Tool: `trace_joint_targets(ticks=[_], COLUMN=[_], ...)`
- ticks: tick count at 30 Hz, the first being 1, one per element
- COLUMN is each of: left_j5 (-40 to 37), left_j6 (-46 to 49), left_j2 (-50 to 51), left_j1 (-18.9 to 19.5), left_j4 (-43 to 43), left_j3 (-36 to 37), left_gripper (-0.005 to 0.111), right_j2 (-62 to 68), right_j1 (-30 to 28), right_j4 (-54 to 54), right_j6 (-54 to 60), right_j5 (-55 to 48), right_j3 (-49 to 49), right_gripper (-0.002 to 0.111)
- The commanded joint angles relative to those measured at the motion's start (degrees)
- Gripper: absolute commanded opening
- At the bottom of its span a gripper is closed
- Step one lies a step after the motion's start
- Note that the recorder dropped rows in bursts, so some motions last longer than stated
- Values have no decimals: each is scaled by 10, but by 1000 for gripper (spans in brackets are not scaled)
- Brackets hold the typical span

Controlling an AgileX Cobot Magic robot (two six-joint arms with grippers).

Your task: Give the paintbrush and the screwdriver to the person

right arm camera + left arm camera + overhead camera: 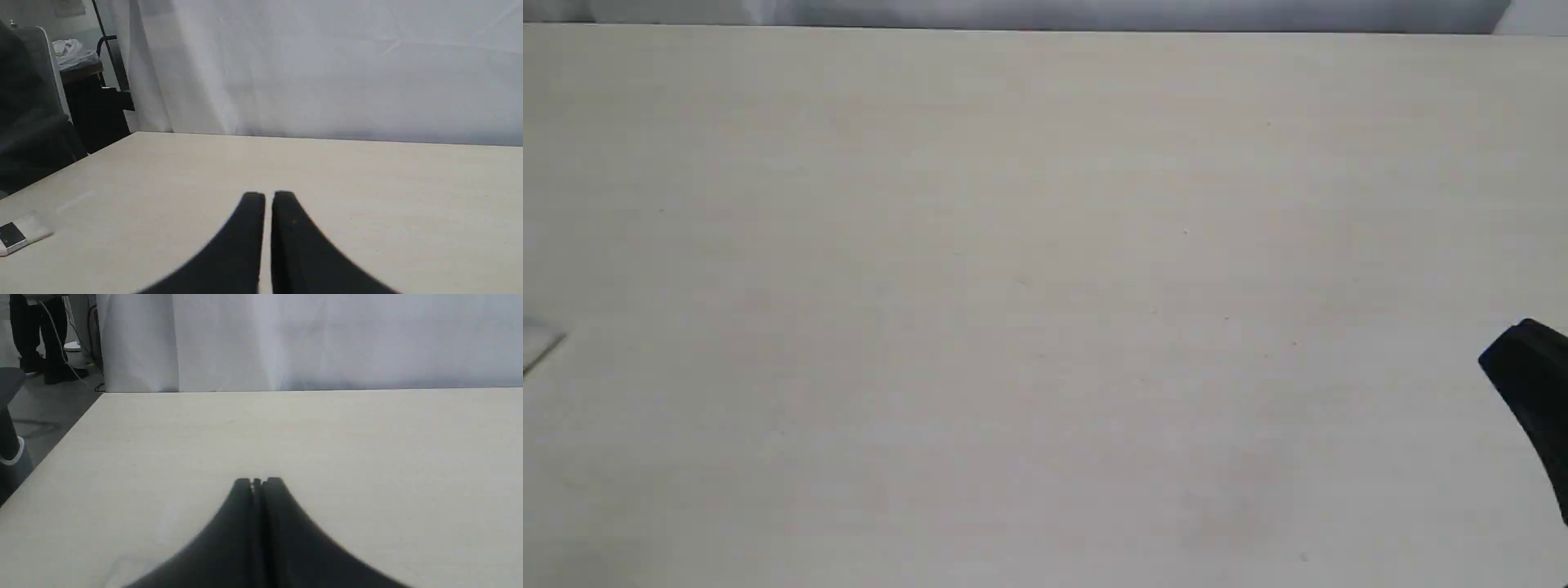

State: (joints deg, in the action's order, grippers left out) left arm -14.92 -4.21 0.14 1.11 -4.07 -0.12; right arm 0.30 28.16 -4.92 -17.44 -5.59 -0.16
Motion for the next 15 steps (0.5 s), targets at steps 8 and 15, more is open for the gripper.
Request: trace_joint_targets(ticks=[8, 15], left_j5=[5, 7], left_j6=[-1, -1], left_j2=[-1, -1], left_j1=[-5, -5], left_j4=[3, 0], left_j3=[1, 1], left_gripper=[0, 0], right_j2=[-3, -3], right_j1=[0, -78], right_j4=[-48, -127], right_j6=[3, 3], right_j5=[-10, -83], right_j3=[2, 2], right_gripper=[4, 4])
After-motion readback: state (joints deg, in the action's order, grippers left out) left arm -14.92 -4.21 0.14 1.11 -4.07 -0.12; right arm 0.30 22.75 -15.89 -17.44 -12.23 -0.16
